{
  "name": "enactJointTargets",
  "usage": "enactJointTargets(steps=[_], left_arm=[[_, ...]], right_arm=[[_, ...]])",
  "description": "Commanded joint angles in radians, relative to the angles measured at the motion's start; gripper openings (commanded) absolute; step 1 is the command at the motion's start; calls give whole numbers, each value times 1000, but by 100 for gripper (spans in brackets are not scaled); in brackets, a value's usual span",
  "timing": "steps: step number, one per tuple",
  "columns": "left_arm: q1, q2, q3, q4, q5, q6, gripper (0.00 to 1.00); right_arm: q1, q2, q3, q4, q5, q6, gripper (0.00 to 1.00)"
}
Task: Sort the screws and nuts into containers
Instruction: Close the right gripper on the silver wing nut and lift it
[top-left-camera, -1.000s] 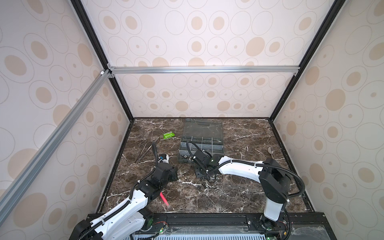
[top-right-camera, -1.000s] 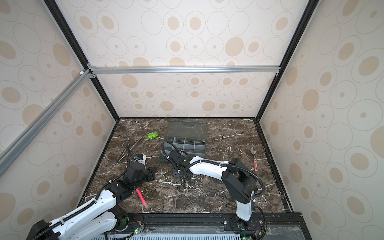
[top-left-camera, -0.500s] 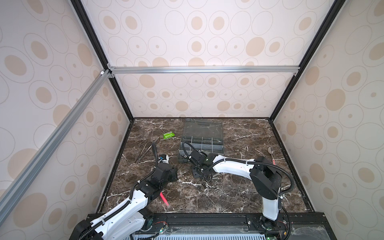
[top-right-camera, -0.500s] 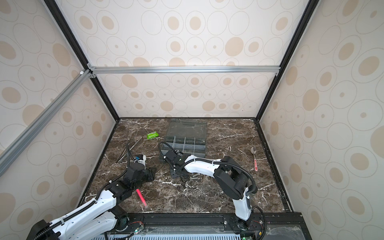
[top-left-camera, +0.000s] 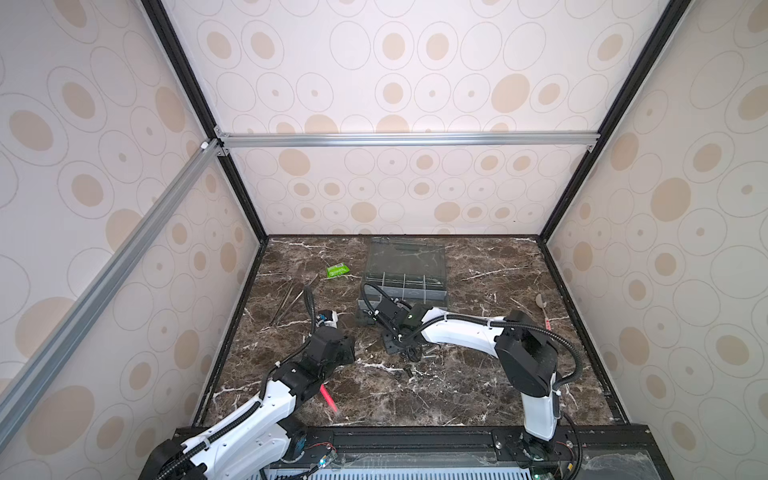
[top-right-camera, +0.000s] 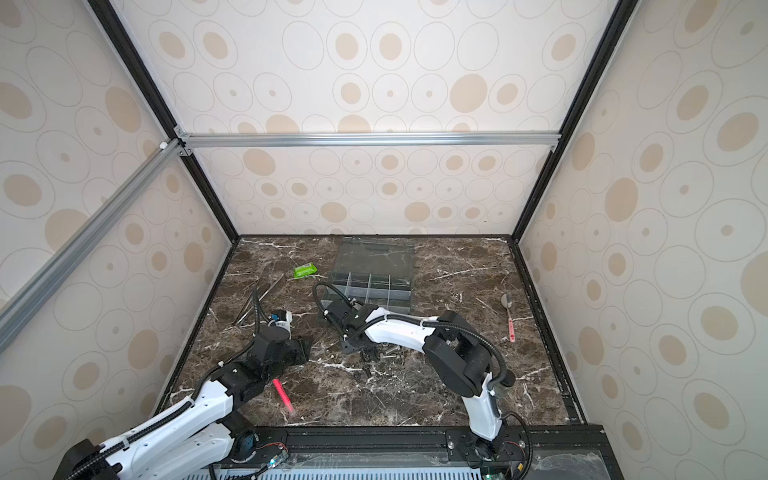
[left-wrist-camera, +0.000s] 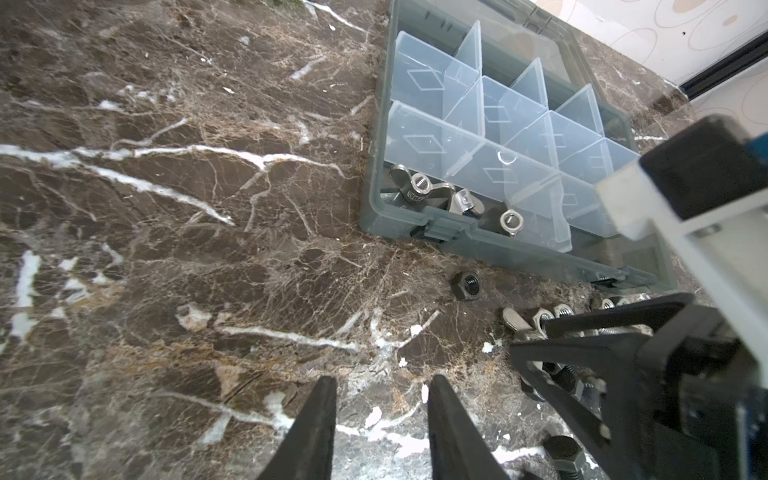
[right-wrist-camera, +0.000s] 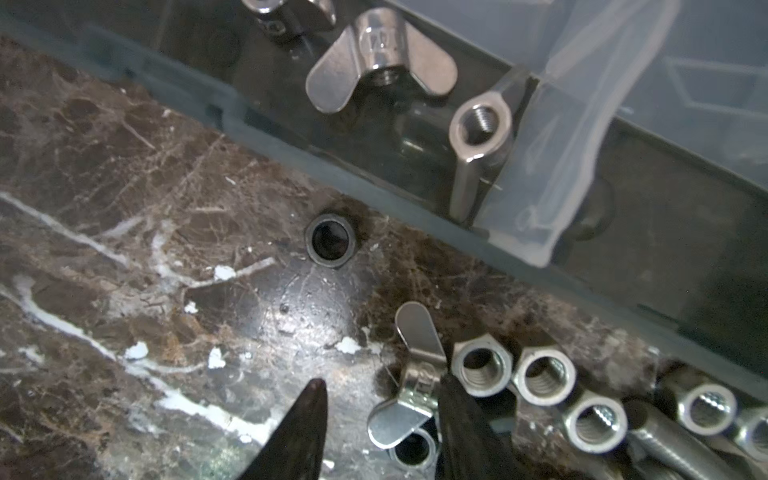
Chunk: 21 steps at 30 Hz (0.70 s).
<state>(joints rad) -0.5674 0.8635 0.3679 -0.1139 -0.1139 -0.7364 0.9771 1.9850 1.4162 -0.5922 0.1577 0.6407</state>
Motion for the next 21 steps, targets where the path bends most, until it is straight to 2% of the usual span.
enactJointTargets(steps=[1, 21], left_arm=[[7, -11, 0, -8, -6, -18, 37], [7, -18, 3, -14, -7, -14, 37]], right_arm=[[9, 33, 28, -40, 15, -9, 47], [19, 75, 67, -22, -44, -12, 45]])
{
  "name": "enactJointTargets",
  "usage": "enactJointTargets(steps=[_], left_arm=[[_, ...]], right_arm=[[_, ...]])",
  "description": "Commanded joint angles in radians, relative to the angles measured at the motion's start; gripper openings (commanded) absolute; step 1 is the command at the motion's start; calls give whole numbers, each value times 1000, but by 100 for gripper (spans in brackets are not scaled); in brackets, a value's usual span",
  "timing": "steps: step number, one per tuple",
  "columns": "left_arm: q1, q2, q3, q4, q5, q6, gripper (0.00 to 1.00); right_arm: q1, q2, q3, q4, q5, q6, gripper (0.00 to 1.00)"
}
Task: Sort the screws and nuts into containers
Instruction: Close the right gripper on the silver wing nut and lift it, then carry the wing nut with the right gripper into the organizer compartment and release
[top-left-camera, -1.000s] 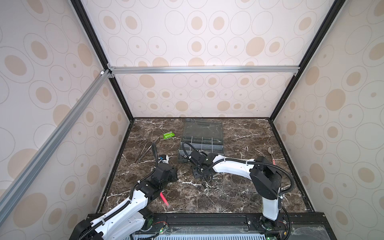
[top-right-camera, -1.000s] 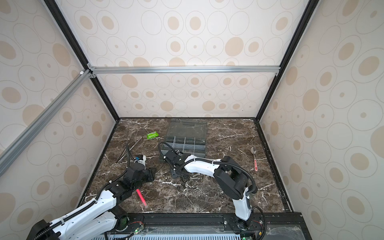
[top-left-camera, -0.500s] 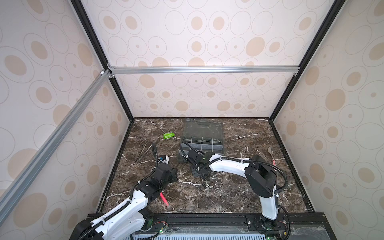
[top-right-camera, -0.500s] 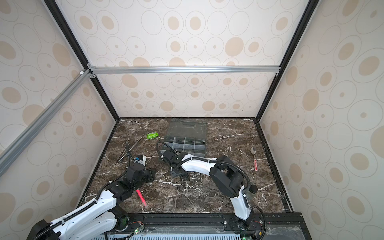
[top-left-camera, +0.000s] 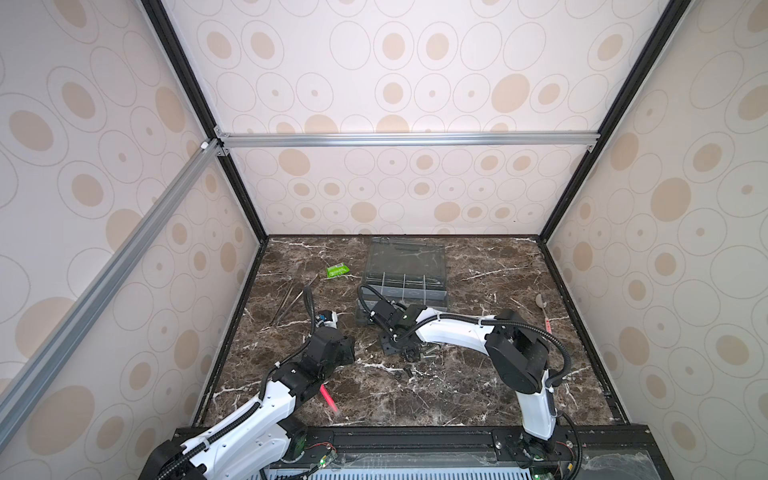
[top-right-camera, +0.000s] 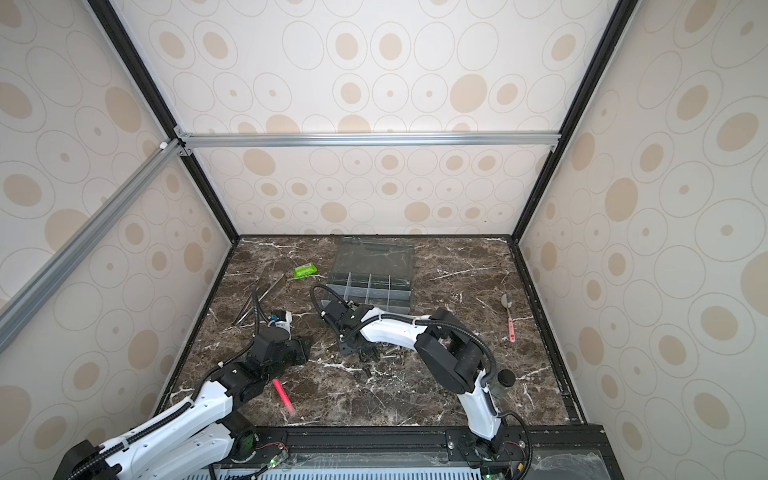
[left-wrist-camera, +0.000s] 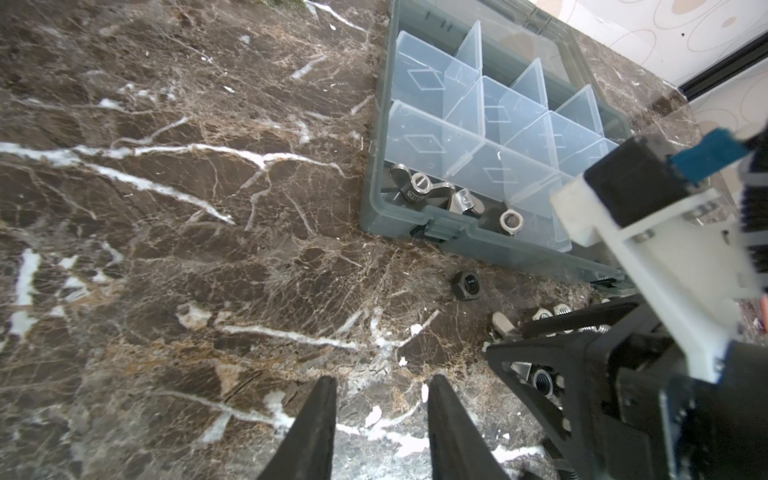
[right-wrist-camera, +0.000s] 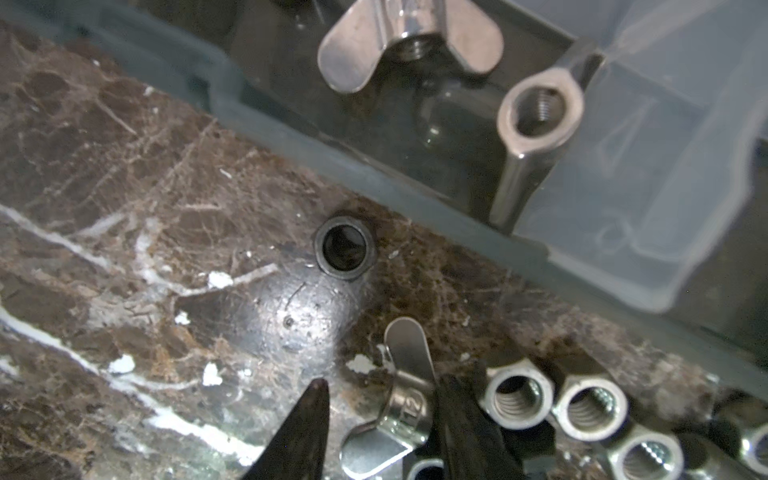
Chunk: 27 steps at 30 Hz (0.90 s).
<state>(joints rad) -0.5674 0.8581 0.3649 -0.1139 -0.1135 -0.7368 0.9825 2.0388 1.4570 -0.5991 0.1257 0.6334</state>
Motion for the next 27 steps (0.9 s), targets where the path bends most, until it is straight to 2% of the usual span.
enactJointTargets(steps=[1, 27], left_arm=[[9, -13, 8, -15, -8, -12, 37], [9, -25, 0, -18, -11, -17, 37]], right_arm=[[16, 23, 29, -19, -9, -7, 44], [22, 33, 24, -20, 0, -6, 19]])
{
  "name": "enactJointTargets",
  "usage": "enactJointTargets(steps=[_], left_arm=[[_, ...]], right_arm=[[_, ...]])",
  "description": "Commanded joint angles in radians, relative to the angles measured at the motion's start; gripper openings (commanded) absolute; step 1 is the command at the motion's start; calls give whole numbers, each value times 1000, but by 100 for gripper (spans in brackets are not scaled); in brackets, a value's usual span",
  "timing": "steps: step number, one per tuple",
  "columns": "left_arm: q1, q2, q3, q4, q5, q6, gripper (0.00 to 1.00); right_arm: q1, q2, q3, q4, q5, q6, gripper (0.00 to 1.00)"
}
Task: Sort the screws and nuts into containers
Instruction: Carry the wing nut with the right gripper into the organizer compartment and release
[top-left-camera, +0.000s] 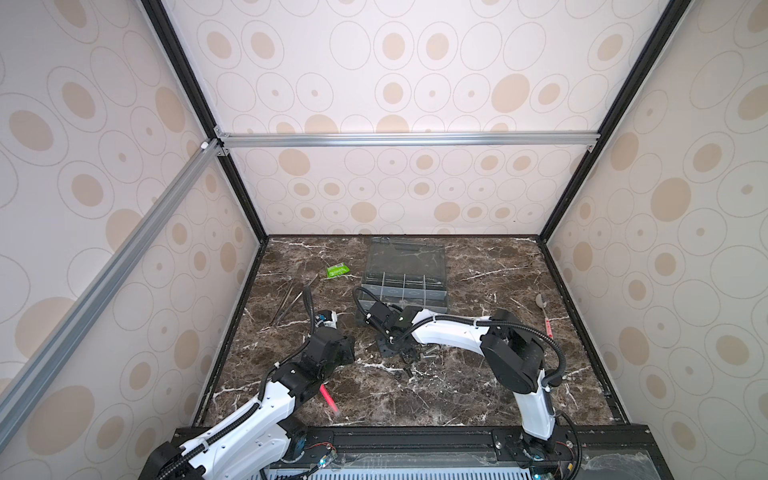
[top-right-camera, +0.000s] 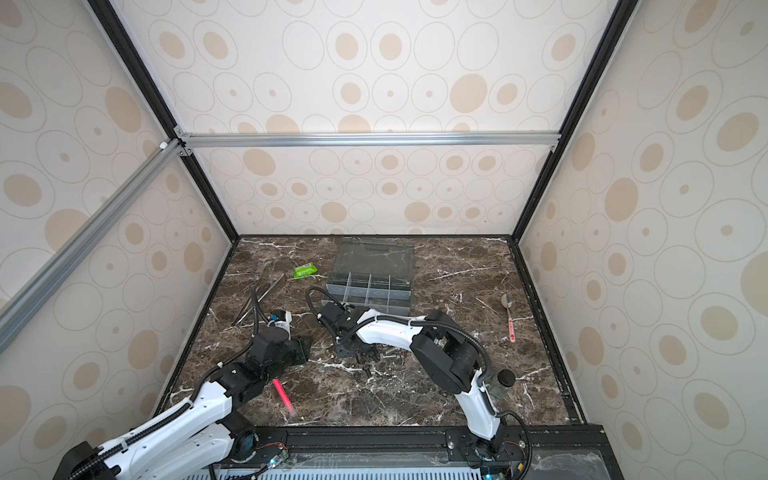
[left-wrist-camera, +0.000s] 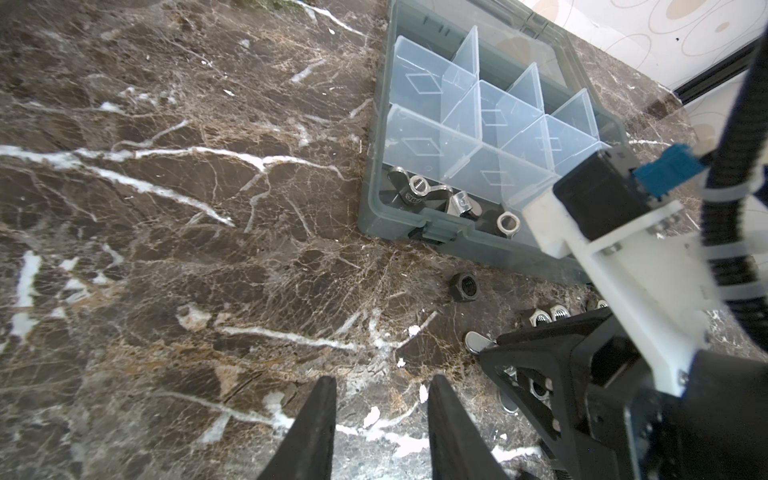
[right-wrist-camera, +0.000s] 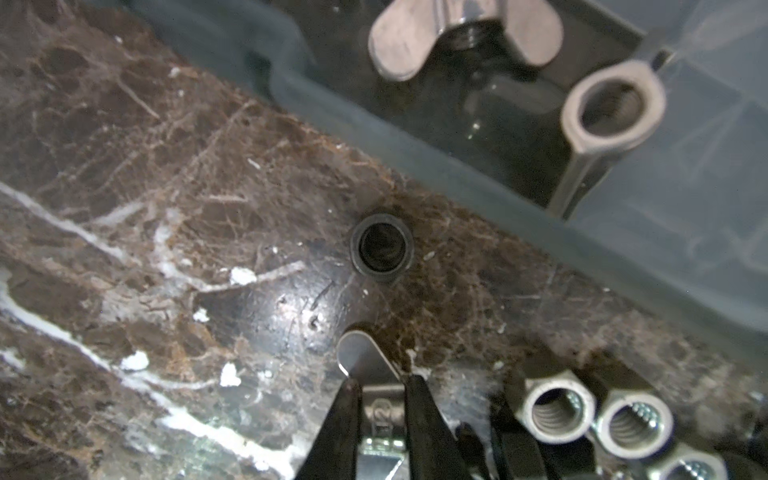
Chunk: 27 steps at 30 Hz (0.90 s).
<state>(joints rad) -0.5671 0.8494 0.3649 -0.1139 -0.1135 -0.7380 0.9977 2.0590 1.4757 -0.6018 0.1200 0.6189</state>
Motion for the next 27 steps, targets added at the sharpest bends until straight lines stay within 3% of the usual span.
enactJointTargets(steps=[1, 13, 27], left_arm=[[8, -18, 0, -18, -11, -16, 37], [7, -42, -9, -27, -14, -20, 37], [8, -70, -2, -48, -22, -15, 37]], right_arm=[[7, 12, 6, -17, 6, 8, 19], [6, -33, 15, -17, 14, -12, 17], [-103, -94, 200, -76, 68, -194, 17]])
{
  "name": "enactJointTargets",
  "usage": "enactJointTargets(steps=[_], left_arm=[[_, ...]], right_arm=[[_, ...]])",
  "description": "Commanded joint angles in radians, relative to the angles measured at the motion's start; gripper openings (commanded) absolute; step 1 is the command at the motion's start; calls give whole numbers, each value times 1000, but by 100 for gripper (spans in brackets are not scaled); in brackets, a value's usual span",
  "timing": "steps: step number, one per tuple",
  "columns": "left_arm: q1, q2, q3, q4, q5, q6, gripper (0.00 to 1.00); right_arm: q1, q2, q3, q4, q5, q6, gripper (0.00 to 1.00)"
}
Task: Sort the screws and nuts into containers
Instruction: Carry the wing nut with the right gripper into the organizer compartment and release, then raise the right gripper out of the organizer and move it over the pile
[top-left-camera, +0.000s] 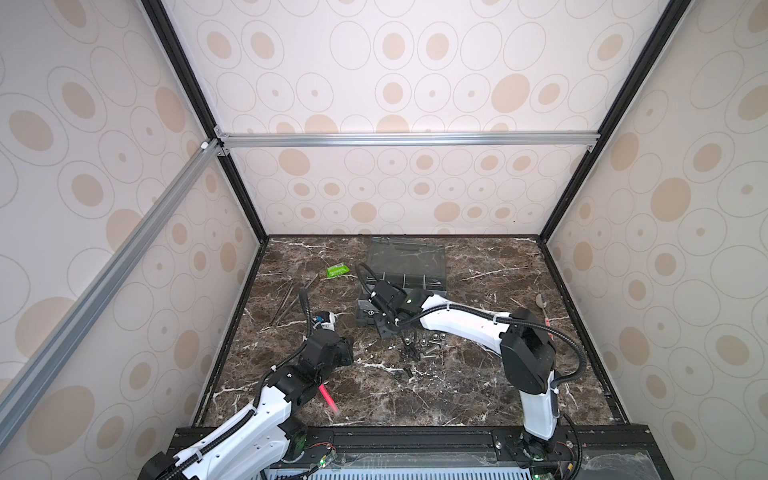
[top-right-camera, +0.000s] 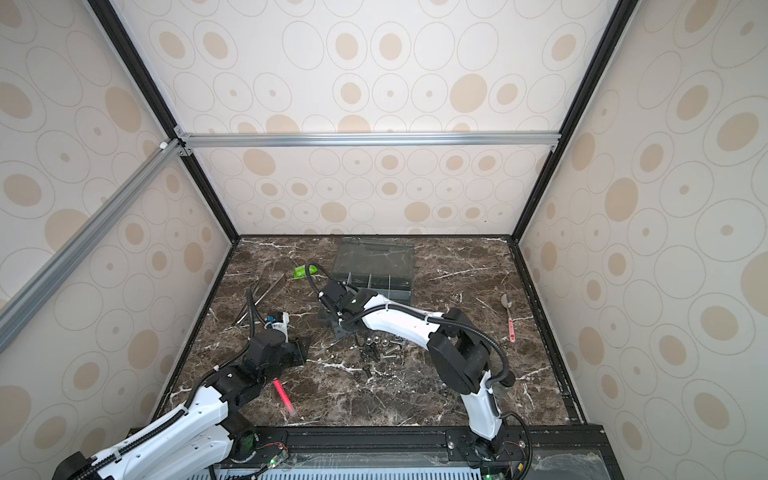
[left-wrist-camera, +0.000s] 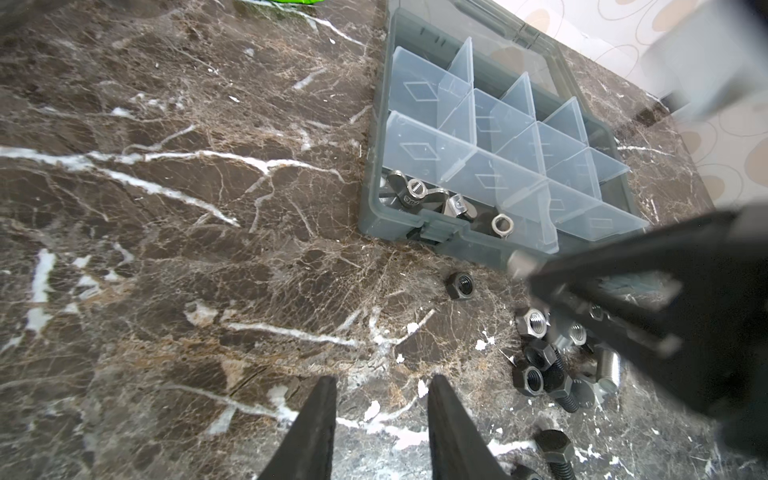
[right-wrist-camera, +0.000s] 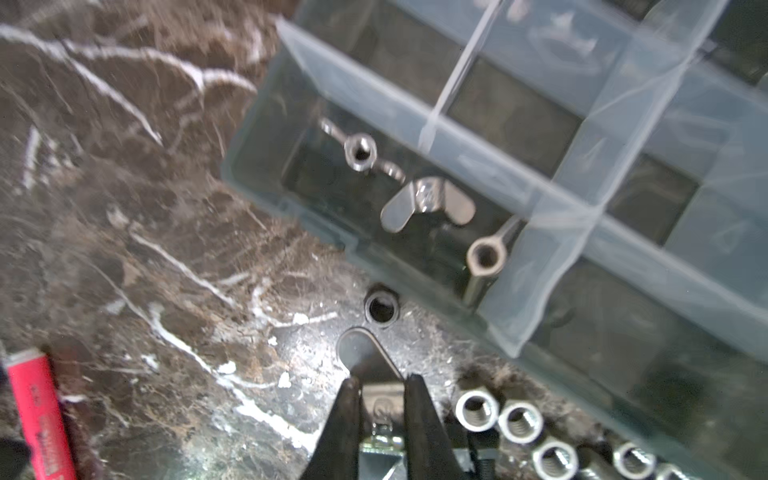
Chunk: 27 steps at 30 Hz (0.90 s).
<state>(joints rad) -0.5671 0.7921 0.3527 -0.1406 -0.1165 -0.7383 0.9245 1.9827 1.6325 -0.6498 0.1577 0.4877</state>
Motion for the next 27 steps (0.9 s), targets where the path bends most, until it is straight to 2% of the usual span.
enactJointTargets(steps=[1, 9, 15, 17, 19, 21, 27], left_arm=[[8, -13, 12, -22, -18, -15, 37], [9, -16, 25, -31, -20, -16, 37], [9, -27, 20, -38, -19, -24, 37], [8, -33, 19, -43, -21, -24, 37], [9, -39, 15, -47, -23, -27, 37], [8, -42, 11, -48, -24, -30, 37], [8, -44, 3, -39, -20, -39, 37]], right_arm=[[-38, -7, 58, -32, 30, -71, 17], [-79, 93, 159, -70, -9, -104, 17], [-91, 126, 167, -61, -41, -86, 18], [-93, 127, 165, -61, -41, -83, 25], [-93, 128, 162, -64, -43, -76, 37], [-95, 121, 157, -65, -40, -74, 46], [-98, 88, 141, -66, -32, -74, 51]])
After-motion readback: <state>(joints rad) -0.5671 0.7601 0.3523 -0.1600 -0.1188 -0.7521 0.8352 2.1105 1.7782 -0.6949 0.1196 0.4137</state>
